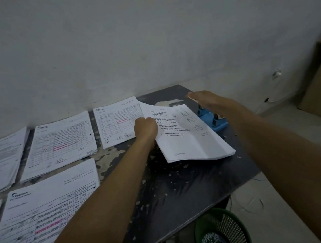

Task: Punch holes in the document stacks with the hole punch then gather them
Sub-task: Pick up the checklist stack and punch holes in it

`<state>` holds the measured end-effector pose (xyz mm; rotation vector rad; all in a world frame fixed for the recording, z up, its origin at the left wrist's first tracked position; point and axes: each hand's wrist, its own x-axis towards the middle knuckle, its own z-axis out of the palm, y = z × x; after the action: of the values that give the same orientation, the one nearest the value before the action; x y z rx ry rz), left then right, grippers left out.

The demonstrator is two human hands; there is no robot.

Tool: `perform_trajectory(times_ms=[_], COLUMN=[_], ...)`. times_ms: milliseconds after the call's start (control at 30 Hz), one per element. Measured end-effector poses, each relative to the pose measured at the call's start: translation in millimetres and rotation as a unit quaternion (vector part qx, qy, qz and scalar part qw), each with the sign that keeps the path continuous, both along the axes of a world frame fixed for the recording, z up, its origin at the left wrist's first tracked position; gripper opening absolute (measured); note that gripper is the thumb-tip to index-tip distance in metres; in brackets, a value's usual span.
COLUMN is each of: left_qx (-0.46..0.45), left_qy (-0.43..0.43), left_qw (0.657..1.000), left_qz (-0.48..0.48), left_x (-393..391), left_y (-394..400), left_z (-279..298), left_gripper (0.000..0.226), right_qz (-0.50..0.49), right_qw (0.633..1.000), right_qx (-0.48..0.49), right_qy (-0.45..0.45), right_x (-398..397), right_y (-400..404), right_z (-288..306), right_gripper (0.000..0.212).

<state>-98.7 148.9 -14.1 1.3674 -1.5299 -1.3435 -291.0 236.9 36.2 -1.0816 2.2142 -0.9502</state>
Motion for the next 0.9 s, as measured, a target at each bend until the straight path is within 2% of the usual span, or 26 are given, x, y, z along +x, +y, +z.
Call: perform_trajectory(times_ms=[467, 667, 900], left_qx=[0.029, -0.031, -0.101], left_qy=[0.01, -0.037, -0.082], left_qw=[0.999, 0.998, 0.991], left_qz=[0.032, 0.032, 0.034], left_x=[-23, -22, -24], left_y=[26, 26, 28], left_z=[-21, -32, -38], left_gripper=[0.033, 0.032, 0.032], right_qz=[0.007, 0.006, 0.013], right_qw=[1.0, 1.0, 1.0], right_qx=[-0.003, 0.004, -0.009], right_qy=[0.001, 0.004, 0.017], right_x=[-5, -4, 5], right_y=[1, 0, 6], right_z=[-5, -5, -4], right_gripper=[0.067, 0.068, 0.058])
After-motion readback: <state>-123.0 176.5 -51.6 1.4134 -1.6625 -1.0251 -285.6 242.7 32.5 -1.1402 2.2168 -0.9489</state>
